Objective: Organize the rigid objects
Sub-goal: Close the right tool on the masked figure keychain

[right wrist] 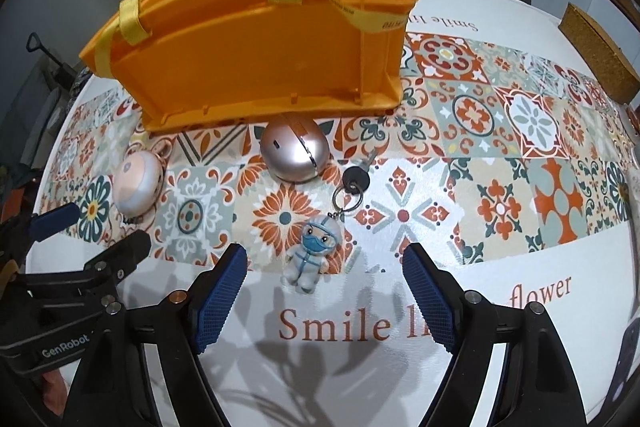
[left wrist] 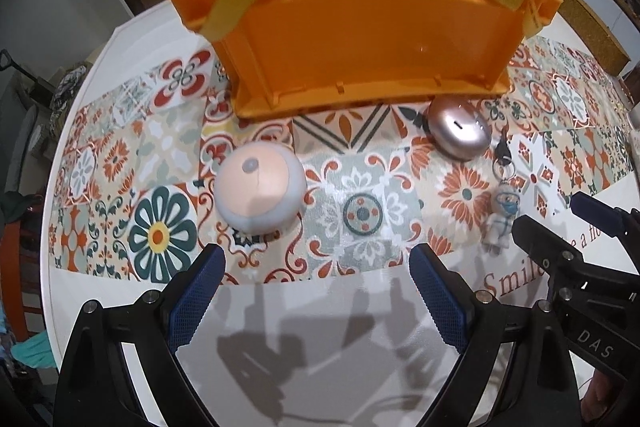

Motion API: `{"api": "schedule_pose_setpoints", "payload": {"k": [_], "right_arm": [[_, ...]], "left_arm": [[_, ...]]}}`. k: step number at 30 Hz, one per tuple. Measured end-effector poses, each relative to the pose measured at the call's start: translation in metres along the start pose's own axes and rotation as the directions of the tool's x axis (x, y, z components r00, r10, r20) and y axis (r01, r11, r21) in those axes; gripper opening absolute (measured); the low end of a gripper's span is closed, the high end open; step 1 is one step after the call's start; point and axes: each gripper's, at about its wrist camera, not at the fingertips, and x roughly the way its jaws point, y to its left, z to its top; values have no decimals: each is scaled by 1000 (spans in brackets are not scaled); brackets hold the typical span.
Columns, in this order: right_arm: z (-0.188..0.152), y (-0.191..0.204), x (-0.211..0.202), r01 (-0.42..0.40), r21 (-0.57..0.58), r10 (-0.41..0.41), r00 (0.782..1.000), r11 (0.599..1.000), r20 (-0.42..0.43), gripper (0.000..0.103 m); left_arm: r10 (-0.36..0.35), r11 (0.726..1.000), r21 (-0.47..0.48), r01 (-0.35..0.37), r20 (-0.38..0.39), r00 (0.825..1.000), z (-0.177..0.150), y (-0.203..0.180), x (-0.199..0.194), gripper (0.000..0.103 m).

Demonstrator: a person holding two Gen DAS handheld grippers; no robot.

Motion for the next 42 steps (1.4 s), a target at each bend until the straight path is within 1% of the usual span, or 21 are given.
{"api": "schedule_pose_setpoints", "payload": {"k": [5,13,18,22,29,35,37,38,40,42], "right_arm": [[1,-2,10,-7,3,7,1000,1000,-14,78],[8,-6,25,-7,19,8,1000,1000,-30,69],[13,-4,31,-4,19,5,1000,1000,-31,67],[14,-3,38,-1,19,2,999,1000,-41,61],[16,4,47,23,1,-23,998,1000,-51,53],[14,15,54,19,-10,-20,997,1000,-73,43],[12,16,57,9,-4,-9,997,1000,-83,36],[12,16,57,14,-4,-14,997,1000,-77,35],[10,16,58,14,-6,-14,997,1000,-76,28],[9,14,59,8,-2,-8,997,1000,-79,28]], "left_arm": [[7,1000,-7,-7,-19,1000,0,1,8,94],[17,1000,-15,-18,-30,999,5,4,15,94],[18,1000,-22,-19,-38,999,8,7,19,94],[17,999,-29,-19,-44,999,10,9,24,94],[14,999,-38,-16,-54,998,10,9,29,94],[9,999,-44,-12,-53,999,10,10,30,94],[8,999,-45,-10,-53,999,10,10,30,94],[9,999,-46,-11,-53,999,10,10,30,95],[5,999,-47,-7,-52,999,9,10,30,95],[-3,999,-51,0,-51,999,9,11,29,95]]}}
